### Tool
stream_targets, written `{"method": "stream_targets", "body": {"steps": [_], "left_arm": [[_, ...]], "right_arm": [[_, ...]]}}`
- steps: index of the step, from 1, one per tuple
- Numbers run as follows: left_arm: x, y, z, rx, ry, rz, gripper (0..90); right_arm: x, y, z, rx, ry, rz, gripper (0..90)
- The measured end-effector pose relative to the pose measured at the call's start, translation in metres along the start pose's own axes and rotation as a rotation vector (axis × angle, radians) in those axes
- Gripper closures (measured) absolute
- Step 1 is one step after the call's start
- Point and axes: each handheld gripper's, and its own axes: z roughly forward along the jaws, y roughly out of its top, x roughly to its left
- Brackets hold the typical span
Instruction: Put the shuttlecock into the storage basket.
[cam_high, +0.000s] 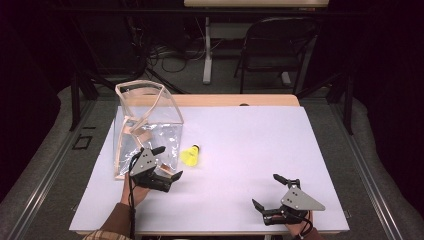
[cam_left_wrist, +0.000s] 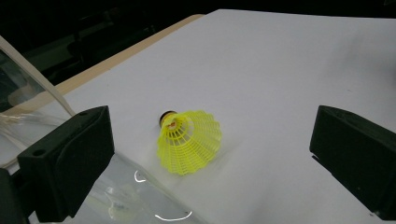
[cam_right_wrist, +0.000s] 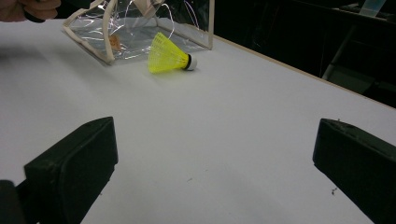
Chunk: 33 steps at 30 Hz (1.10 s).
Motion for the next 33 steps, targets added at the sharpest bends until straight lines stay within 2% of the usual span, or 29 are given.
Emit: {"method": "stream_targets", "body": {"steps": [5, 9, 14, 23, 25, 26, 29, 30, 33], "left_arm": [[0.002, 0.005, 0.006, 0.021, 0.006, 0.002, 0.0], [0.005, 0.009, 0.010, 0.043, 0.007, -0.022, 0.0], [0.007, 0.013, 0.014, 0.075, 0.024, -0.012, 0.0], [0.009, 0.016, 0.025, 0.143, 0.023, -0.010, 0.2], [0.010, 0.017, 0.027, 0.158, 0.020, -0.009, 3.0], [0.011, 0.019, 0.029, 0.178, 0.027, -0.003, 7.2], [0.011, 0.021, 0.031, 0.186, 0.023, 0.000, 10.0], [0.011, 0.024, 0.034, 0.211, 0.026, 0.017, 11.6], [0.012, 0.025, 0.036, 0.232, 0.023, 0.031, 14.2]], "right_arm": [[0.000, 0.000, 0.000, -0.001, 0.000, 0.000, 0.0], [0.000, 0.000, 0.000, 0.005, -0.001, -0.006, 0.0], [0.001, 0.000, 0.000, 0.007, 0.002, -0.010, 0.0], [0.001, 0.000, 0.000, 0.011, 0.002, -0.014, 0.0], [0.001, 0.000, 0.000, 0.010, 0.004, -0.012, 0.0], [0.001, 0.000, 0.000, 0.009, 0.005, -0.012, 0.0], [0.001, 0.000, 0.001, 0.009, 0.005, -0.011, 0.0], [0.001, 0.000, 0.001, 0.010, 0.005, -0.011, 0.0], [0.001, 0.000, 0.001, 0.007, 0.005, -0.010, 0.0]]}}
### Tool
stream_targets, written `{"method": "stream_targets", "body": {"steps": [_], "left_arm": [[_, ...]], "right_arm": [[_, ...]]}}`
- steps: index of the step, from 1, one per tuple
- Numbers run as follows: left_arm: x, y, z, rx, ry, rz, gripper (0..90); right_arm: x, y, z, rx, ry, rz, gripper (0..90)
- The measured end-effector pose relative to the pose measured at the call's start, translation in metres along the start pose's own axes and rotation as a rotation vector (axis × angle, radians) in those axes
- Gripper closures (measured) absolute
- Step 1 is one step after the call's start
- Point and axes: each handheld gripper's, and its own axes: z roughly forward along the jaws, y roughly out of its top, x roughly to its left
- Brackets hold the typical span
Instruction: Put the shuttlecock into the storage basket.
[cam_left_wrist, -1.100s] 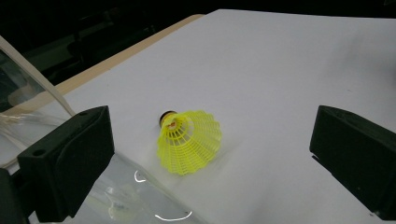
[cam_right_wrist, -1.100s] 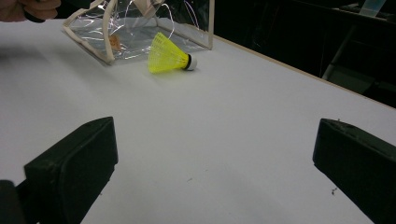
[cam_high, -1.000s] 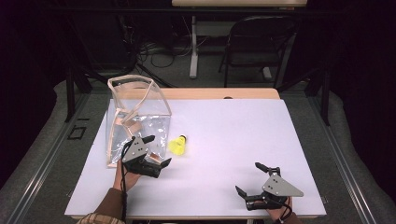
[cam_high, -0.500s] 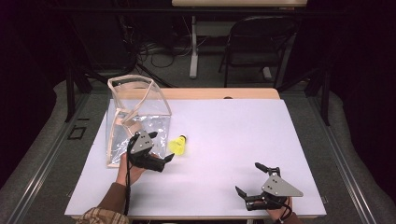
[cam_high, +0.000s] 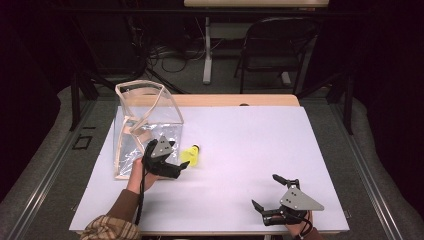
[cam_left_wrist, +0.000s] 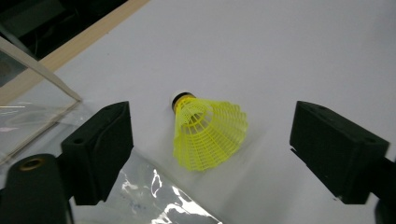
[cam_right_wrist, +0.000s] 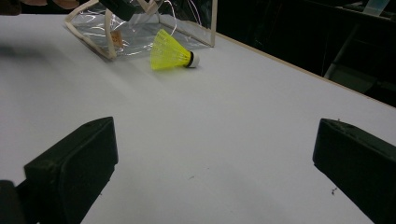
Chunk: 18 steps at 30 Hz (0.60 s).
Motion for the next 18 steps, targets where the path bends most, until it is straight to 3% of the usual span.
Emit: {"method": "stream_targets", "body": {"steps": [2, 5, 10, 18], "left_arm": [[0.000, 0.003, 0.005, 0.050, 0.001, 0.012, 14.9], [-0.001, 0.005, 0.009, 0.081, 0.004, 0.028, 15.9], [-0.001, 0.008, 0.013, 0.107, 0.011, 0.048, 18.6], [0.000, 0.014, 0.021, 0.164, 0.029, 0.095, 30.0]], "right_arm": [[0.000, 0.000, 0.000, 0.006, 0.004, 0.004, 0.0], [0.000, 0.000, 0.000, 0.005, 0.006, 0.008, 0.0], [-0.001, 0.000, 0.000, 0.008, 0.006, 0.006, 0.0], [-0.001, 0.000, 0.000, 0.010, 0.008, 0.009, 0.0]]}}
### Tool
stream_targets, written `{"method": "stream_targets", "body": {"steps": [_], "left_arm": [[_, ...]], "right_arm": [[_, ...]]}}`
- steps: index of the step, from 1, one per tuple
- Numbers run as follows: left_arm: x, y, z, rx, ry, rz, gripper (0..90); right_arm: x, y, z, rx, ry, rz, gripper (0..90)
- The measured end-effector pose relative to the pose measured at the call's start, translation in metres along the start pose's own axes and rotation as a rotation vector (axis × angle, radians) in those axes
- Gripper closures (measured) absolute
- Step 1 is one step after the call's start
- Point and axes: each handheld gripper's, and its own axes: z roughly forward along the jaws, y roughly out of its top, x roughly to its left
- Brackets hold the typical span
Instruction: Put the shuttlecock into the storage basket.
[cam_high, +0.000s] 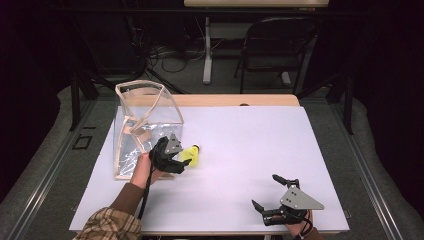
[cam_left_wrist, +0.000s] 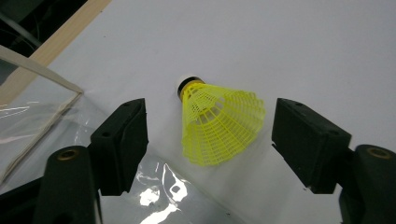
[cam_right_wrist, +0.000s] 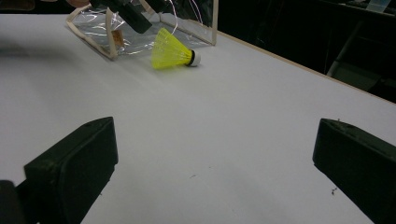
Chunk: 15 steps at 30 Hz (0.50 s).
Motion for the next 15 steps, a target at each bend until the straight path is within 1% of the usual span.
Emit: {"method": "stream_targets", "body": {"steps": [1, 4, 5, 8, 9, 12, 13, 15], "left_arm": [[0.000, 0.001, 0.003, 0.014, 0.008, 0.012, 31.4], [0.000, 0.001, 0.005, 0.018, 0.012, 0.014, 35.4], [-0.001, 0.001, 0.008, 0.031, 0.016, 0.021, 36.5], [-0.001, 0.001, 0.011, 0.042, 0.020, 0.023, 40.4], [0.000, 0.001, 0.013, 0.053, 0.023, 0.030, 41.7], [0.000, 0.001, 0.014, 0.060, 0.026, 0.030, 45.9], [0.000, 0.001, 0.016, 0.059, 0.040, 0.032, 49.3], [0.000, 0.001, 0.017, 0.056, 0.047, 0.034, 53.4]], "right_arm": [[0.000, 0.000, 0.000, 0.000, -0.001, 0.001, 0.0], [0.000, 0.000, 0.000, 0.004, -0.002, 0.001, 0.0], [0.000, 0.000, 0.000, 0.005, -0.002, 0.001, 0.0], [0.000, 0.000, 0.000, 0.007, -0.002, 0.000, 0.0], [0.000, 0.000, 0.000, 0.008, -0.002, 0.000, 0.0], [0.000, 0.000, 0.000, 0.008, -0.002, 0.000, 0.0], [0.000, 0.000, 0.001, 0.010, -0.003, -0.001, 0.0], [0.000, 0.000, 0.001, 0.010, -0.004, -0.001, 0.0]]}}
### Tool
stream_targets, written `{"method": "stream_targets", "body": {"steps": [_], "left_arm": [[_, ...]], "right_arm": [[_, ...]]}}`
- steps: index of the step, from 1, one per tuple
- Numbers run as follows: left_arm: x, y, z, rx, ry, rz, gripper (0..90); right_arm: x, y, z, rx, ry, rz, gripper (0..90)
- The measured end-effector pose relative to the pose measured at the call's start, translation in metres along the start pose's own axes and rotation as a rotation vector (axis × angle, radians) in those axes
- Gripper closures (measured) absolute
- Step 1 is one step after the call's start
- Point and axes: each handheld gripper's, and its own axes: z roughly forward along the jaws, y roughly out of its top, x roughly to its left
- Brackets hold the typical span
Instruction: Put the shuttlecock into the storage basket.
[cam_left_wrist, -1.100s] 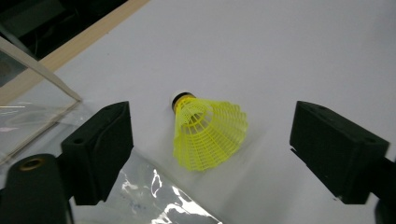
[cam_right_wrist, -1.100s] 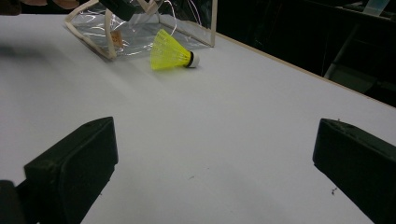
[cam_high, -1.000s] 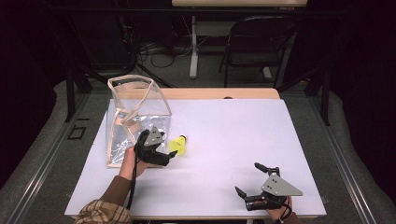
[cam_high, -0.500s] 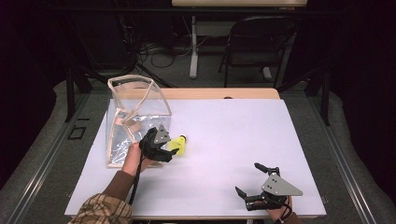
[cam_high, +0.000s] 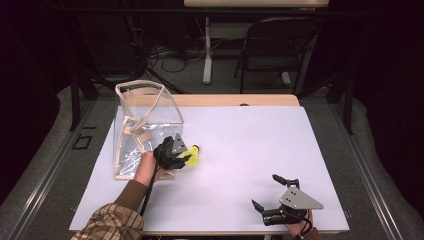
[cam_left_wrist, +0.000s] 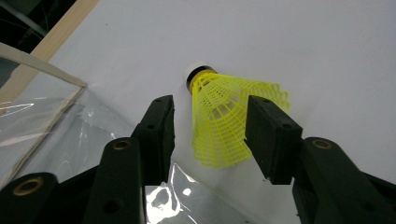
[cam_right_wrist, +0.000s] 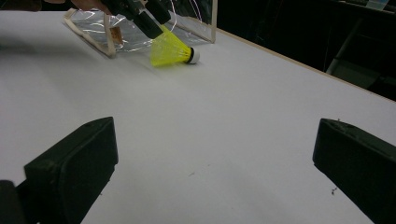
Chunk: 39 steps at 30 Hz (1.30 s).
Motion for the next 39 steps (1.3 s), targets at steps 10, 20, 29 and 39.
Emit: {"method": "stream_targets", "body": {"steps": [10, 20, 29, 39], "left_arm": [[0.0006, -0.0006, 0.0048, -0.002, 0.003, 0.012, 64.9], [-0.0001, -0.0005, 0.0075, 0.000, 0.003, 0.024, 72.5], [-0.0003, -0.0006, 0.0084, -0.006, 0.017, 0.037, 78.7], [0.0023, -0.0017, 0.0058, -0.033, 0.037, 0.050, 88.3]], "right_arm": [[0.0001, -0.0003, 0.0007, 0.006, -0.003, 0.000, 0.0], [0.0005, -0.0003, 0.0009, 0.011, -0.007, 0.000, 0.0], [0.0006, -0.0005, 0.0011, 0.016, -0.007, -0.004, 0.0], [0.0007, -0.0005, 0.0013, 0.015, -0.011, -0.008, 0.0]]}}
